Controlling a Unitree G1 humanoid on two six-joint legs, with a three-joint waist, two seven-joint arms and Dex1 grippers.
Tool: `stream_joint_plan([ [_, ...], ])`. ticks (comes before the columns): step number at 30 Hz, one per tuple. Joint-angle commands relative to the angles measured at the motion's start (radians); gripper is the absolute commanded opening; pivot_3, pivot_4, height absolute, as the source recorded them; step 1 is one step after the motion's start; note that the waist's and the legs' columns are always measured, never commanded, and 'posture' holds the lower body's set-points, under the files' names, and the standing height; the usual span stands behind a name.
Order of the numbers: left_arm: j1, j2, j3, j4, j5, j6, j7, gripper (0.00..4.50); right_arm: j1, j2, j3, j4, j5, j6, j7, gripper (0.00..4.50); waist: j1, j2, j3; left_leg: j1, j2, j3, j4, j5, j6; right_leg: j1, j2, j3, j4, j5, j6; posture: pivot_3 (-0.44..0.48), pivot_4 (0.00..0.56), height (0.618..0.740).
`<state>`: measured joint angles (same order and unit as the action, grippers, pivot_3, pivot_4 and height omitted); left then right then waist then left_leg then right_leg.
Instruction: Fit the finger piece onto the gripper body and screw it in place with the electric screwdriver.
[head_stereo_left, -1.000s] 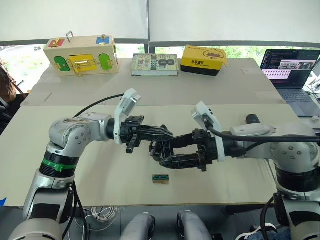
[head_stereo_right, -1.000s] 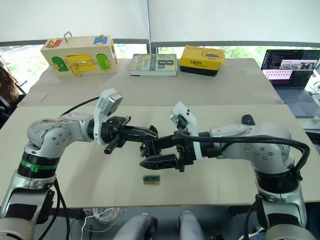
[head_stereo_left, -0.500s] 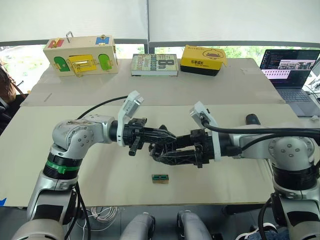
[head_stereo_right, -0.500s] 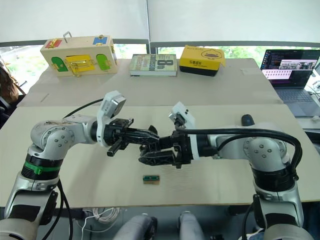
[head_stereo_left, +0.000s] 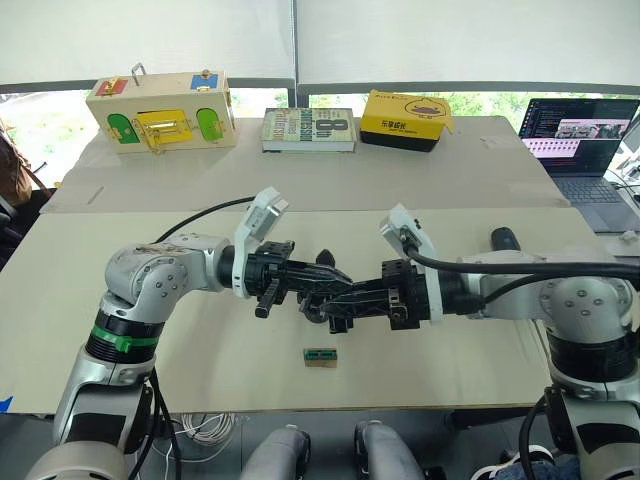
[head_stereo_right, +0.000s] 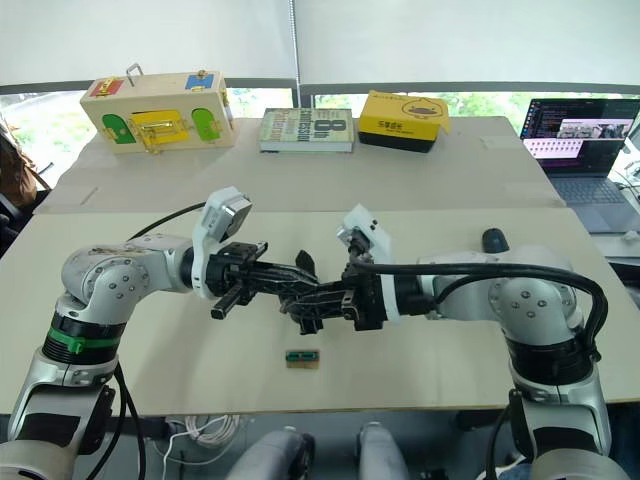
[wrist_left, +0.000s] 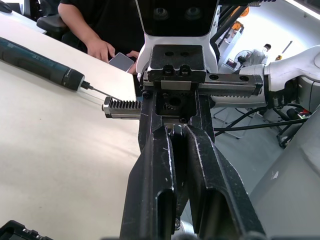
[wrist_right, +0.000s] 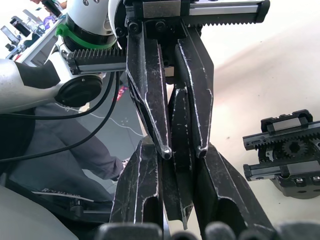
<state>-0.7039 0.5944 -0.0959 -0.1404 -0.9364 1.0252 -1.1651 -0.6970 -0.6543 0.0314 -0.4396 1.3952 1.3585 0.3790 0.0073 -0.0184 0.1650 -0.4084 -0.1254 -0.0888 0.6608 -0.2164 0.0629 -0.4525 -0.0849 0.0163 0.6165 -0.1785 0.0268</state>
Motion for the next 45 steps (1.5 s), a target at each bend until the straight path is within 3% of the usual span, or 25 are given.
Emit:
stream_joint_plan([
  [1,-0.027,-0.009,0.083,-0.012,-0.015,-0.003,0.076,0.95,0.016,-0.009,0.007,-0.041,0.016,-0.012,0.040,0.40,0.000,0.000,0.000,0.000,0.000,0.000,0.000,0.000,0.000,0.000,0.000,0.000,0.000,0.000,0.000,0.000,0.150,0.740],
  [3,-0.032,0.023,0.106,-0.024,-0.045,0.015,0.047,1.83,0.028,-0.010,-0.005,-0.045,0.002,-0.035,0.054,0.40,-0.003,0.000,0.000,0.000,0.000,0.000,0.000,0.000,0.000,-0.001,0.000,0.000,0.000,0.000,0.000,0.000,0.150,0.740],
  [8,-0.058,0.134,0.158,0.095,0.121,-0.228,-0.061,4.44,0.071,-0.049,-0.049,-0.055,-0.056,-0.087,0.107,0.40,-0.007,0.000,0.000,0.001,0.000,0.005,0.000,0.000,0.000,-0.003,0.000,0.003,0.005,0.000,0.000,0.000,0.150,0.740],
  [14,0.061,0.252,0.098,0.240,0.413,-0.715,-0.276,4.50,0.187,-0.103,-0.067,-0.126,-0.259,-0.318,0.310,0.40,-0.006,0.000,0.000,0.002,0.001,0.009,0.000,0.000,0.001,-0.002,-0.001,0.005,0.005,0.000,0.000,0.000,0.150,0.740],
  [18,0.150,0.221,0.092,0.367,0.522,-0.953,-0.300,4.50,0.273,-0.071,-0.057,-0.142,-0.392,-0.514,0.441,0.40,-0.003,0.000,0.000,0.002,0.001,0.009,0.000,-0.001,0.002,-0.002,-0.001,0.005,0.004,0.000,0.000,0.000,0.150,0.740],
  [22,0.209,0.123,0.077,0.531,0.598,-1.128,-0.255,4.50,0.332,-0.021,0.000,-0.092,-0.587,-0.743,0.537,0.40,0.005,-0.001,-0.001,0.002,0.001,0.009,0.000,-0.001,0.002,-0.002,-0.002,0.004,0.002,0.001,0.002,0.000,0.150,0.740],
  [27,0.222,0.058,0.036,0.603,0.646,-1.215,-0.285,4.50,0.329,0.014,0.016,-0.035,-0.675,-0.825,0.560,0.40,0.005,-0.002,-0.001,0.001,0.000,0.010,0.001,-0.001,0.002,-0.002,-0.001,0.005,0.002,0.001,0.002,0.000,0.150,0.740],
  [37,0.135,-0.147,-0.044,0.741,0.727,-1.293,-0.218,4.50,0.373,0.031,0.047,-0.016,-0.791,-0.929,0.595,0.40,0.000,-0.003,-0.001,0.001,0.000,0.010,0.002,-0.001,0.002,-0.002,-0.001,0.004,0.004,0.002,0.002,0.000,0.150,0.740],
  [45,0.076,-0.219,-0.089,0.837,0.788,-1.341,-0.214,4.50,0.392,0.042,0.050,-0.026,-0.804,-0.931,0.592,0.40,0.001,-0.003,-0.001,0.002,0.000,0.010,0.005,-0.001,0.002,-0.002,-0.001,0.004,0.007,0.002,0.002,0.000,0.150,0.740],
])
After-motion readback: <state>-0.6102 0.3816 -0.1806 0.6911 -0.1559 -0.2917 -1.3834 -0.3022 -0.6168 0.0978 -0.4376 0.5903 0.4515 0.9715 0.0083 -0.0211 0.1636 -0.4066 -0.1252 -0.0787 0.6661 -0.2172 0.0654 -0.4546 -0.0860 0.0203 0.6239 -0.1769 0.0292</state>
